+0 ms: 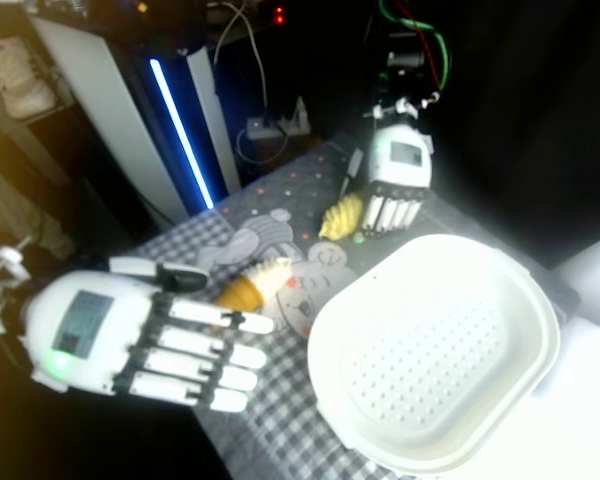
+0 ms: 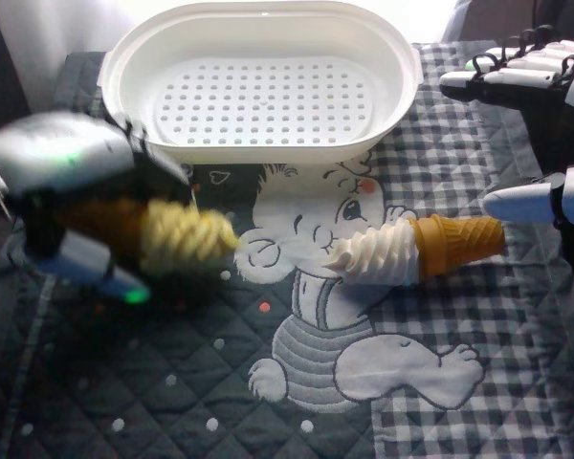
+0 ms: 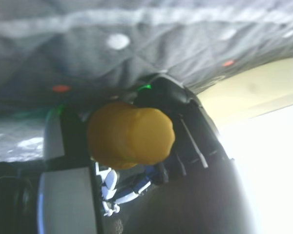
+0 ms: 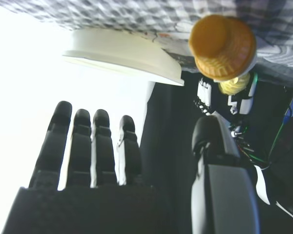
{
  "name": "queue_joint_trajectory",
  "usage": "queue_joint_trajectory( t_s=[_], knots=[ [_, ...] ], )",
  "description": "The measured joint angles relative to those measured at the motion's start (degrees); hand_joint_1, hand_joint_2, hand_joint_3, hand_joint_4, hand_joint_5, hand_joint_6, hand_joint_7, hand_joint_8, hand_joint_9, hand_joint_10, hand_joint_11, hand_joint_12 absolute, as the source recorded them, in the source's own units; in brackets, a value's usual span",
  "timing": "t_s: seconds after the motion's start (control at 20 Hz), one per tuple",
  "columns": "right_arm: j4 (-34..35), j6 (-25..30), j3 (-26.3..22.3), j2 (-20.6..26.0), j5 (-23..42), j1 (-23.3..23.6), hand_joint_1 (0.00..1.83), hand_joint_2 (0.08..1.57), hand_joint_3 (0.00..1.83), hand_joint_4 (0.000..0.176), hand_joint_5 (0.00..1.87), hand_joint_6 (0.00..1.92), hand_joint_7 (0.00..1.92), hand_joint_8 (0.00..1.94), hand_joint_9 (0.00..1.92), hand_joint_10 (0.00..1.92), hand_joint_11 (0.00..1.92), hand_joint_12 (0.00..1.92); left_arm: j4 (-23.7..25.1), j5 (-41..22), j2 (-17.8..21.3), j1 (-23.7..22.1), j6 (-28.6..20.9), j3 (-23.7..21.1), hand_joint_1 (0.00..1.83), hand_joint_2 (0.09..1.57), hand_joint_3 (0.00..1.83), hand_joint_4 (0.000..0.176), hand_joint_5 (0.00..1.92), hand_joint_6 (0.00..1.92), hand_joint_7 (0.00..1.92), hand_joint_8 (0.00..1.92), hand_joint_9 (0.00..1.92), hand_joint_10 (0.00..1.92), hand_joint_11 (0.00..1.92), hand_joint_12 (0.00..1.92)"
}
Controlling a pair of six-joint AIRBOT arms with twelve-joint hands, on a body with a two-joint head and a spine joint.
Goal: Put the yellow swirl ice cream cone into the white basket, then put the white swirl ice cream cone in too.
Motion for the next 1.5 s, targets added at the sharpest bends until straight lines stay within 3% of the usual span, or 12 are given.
queue_joint_trajectory(
  t_s=[0.2, 0.25, 0.45, 0.5, 0.75, 0.85, 0.95, 1.0, 1.1, 1.2, 1.35, 1.5],
  knots=[
    [-0.1, 0.0, 0.2, -0.5, 0.0, 0.0, 0.58, 1.07, 0.00, 0.112, 0.24, 0.00, 0.22, 0.00, 0.19, 0.01, 0.14, 0.30, 0.4, -7.1, 1.9, -2.8, -3.9, 0.1, 1.25, 1.11, 0.00, 0.000, 1.00, 0.83, 0.98, 1.17, 0.94, 1.25, 0.91, 1.55],
    [-0.1, 0.0, 0.2, -0.5, 0.0, 0.0, 0.58, 1.07, 0.00, 0.121, 0.24, 0.00, 0.21, 0.00, 0.18, 0.01, 0.13, 0.29, 0.7, -7.3, 1.9, -4.0, -3.9, 0.2, 1.23, 1.12, 0.00, 0.000, 0.95, 0.93, 0.97, 1.16, 0.85, 1.23, 0.71, 1.64],
    [0.1, 0.0, 1.2, -1.1, 0.1, 0.0, 0.57, 1.07, 0.00, 0.099, 0.25, 0.00, 0.22, 0.01, 0.21, 0.01, 0.17, 0.32, 1.1, -7.8, -1.1, -12.3, -4.2, 5.8, 1.21, 1.14, 0.00, 0.022, 0.88, 1.12, 0.94, 1.10, 0.71, 0.87, 0.36, 1.56],
    [0.1, 0.0, 1.4, -1.5, -0.1, 0.0, 0.57, 1.06, 0.00, 0.106, 0.25, 0.01, 0.24, 0.01, 0.26, 0.03, 0.21, 0.34, 0.7, -6.0, -3.7, -14.5, -4.3, 8.9, 1.21, 1.13, 0.00, 0.025, 0.93, 1.05, 0.95, 1.07, 0.85, 0.86, 0.59, 1.46],
    [-0.8, 0.0, 2.1, -2.7, 0.1, 0.0, 0.60, 1.08, 0.00, 0.096, 0.26, 0.00, 0.23, 0.00, 0.24, 0.01, 0.19, 0.34, -4.3, 6.7, -13.6, -17.4, -1.4, 20.7, 1.23, 1.11, 0.00, 0.018, 0.99, 0.93, 0.98, 1.04, 0.95, 0.74, 0.69, 1.28],
    [-0.3, 0.0, 2.9, -3.2, 0.0, 0.0, 0.57, 1.06, 0.00, 0.092, 0.27, 0.00, 0.23, 0.00, 0.24, 0.00, 0.16, 0.33, -6.1, 12.0, -18.1, -18.6, -1.2, 26.6, 1.26, 1.13, 0.00, 0.000, 0.97, 0.84, 0.91, 1.24, 0.90, 0.99, 0.76, 1.21],
    [-0.7, 0.7, 3.5, -4.0, 0.0, 0.0, 0.58, 1.05, 0.00, 0.093, 0.28, 0.01, 0.24, 0.00, 0.23, 0.00, 0.15, 0.32, -6.3, 15.6, -21.6, -19.6, -1.2, 31.2, 1.23, 1.14, 0.00, 0.000, 0.89, 0.96, 0.94, 1.22, 0.92, 0.68, 0.77, 1.15],
    [-0.8, 0.9, 3.5, -4.4, 0.0, 0.0, 0.58, 1.06, 0.00, 0.082, 0.28, 0.00, 0.24, 0.00, 0.23, 0.00, 0.14, 0.32, -6.3, 16.7, -22.8, -19.7, -1.2, 32.5, 1.22, 1.04, 0.00, 0.000, 0.79, 0.38, 0.80, 0.67, 0.87, 0.61, 0.67, 1.18],
    [-1.6, 0.9, 3.5, -4.7, 0.0, 0.0, 0.58, 1.06, 0.00, 0.072, 0.29, 0.01, 0.26, 0.01, 0.26, 0.01, 0.17, 0.33, -6.3, 19.3, -24.2, -19.8, -1.2, 33.9, 1.15, 1.00, 0.00, 0.000, 0.73, 0.12, 0.74, 0.38, 0.78, 0.57, 0.57, 1.20],
    [-1.3, 1.0, 3.6, -4.7, 0.1, 0.0, 0.55, 1.05, 0.00, 0.104, 0.29, 0.00, 0.26, 0.00, 0.26, 0.01, 0.16, 0.32, -6.4, 21.2, -25.0, -19.6, -1.2, 34.9, 1.00, 0.96, 0.00, 0.007, 0.59, 0.00, 0.68, 0.04, 0.66, 0.24, 0.34, 1.11],
    [-1.2, 1.2, 3.7, -4.7, 0.3, 0.0, 0.58, 1.06, 0.00, 0.088, 0.30, 0.01, 0.27, 0.01, 0.27, 0.01, 0.15, 0.31, -7.1, 21.5, -25.4, -19.3, -1.2, 36.1, 0.98, 0.95, 0.00, 0.002, 0.56, 0.00, 0.69, 0.01, 0.70, 0.12, 0.37, 0.95],
    [-1.2, 2.0, 3.7, -4.7, 0.9, 0.0, 0.59, 1.07, 0.00, 0.087, 0.28, 0.00, 0.26, 0.00, 0.25, 0.00, 0.13, 0.28, -7.1, 21.9, -25.3, -18.2, -1.0, 35.4, 0.83, 0.95, 0.00, 0.099, 0.34, 0.00, 0.41, 0.00, 0.41, 0.00, 0.15, 0.76]
  ],
)
